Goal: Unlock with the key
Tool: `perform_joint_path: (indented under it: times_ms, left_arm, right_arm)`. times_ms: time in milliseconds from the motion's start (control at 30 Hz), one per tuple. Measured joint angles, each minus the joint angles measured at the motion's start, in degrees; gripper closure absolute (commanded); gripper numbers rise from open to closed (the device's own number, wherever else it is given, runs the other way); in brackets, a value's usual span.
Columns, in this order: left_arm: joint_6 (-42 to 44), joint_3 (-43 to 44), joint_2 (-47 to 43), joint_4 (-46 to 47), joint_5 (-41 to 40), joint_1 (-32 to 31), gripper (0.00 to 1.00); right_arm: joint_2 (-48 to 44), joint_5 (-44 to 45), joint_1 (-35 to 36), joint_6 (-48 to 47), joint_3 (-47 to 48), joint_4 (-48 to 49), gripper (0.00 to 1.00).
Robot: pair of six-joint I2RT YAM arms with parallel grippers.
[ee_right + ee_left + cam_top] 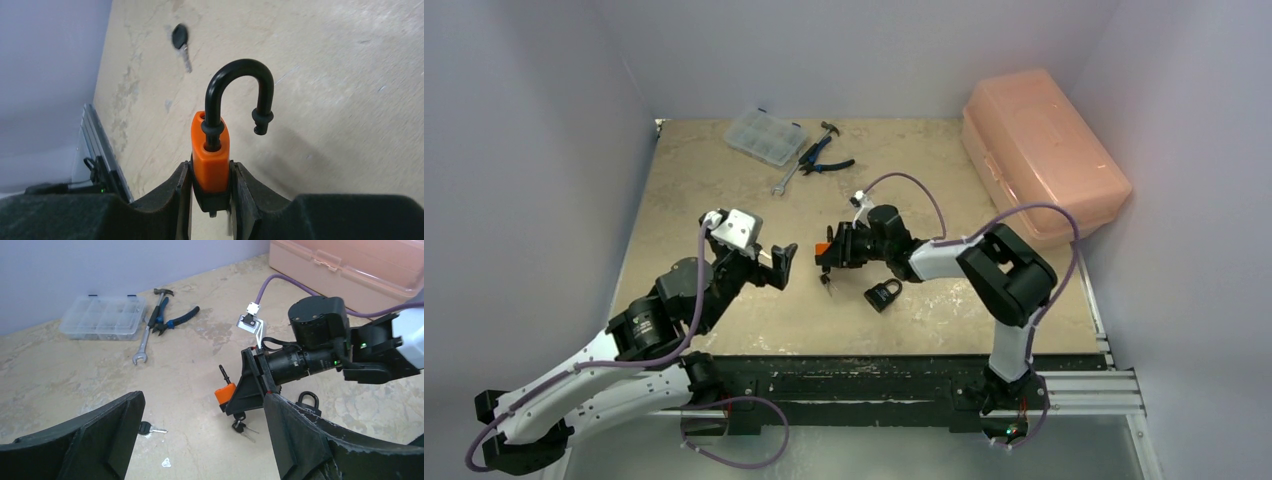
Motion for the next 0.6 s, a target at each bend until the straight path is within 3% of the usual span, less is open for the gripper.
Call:
perform_joint_path:
  times_ms: [300,467,600]
  left_arm:
    - [-0.24,-0.20,1.07,0.74,2.80,5.49,0.04]
    - [-0.37,-0.22,1.86,1.11,4.22,6.82,0.04]
    - [-0.37,-0.55,1.86,1.46,4.76,7.08,0.04]
  right_arm:
    - [14.84,-3.69,-4.39,5.07,12.26,1.05,0.97]
    - [20.15,-5.90,-6.08,7.76,18.86,1.40,0.72]
    - [23.06,-6.88,-6.99,8.87,23.52,0.39,0.39]
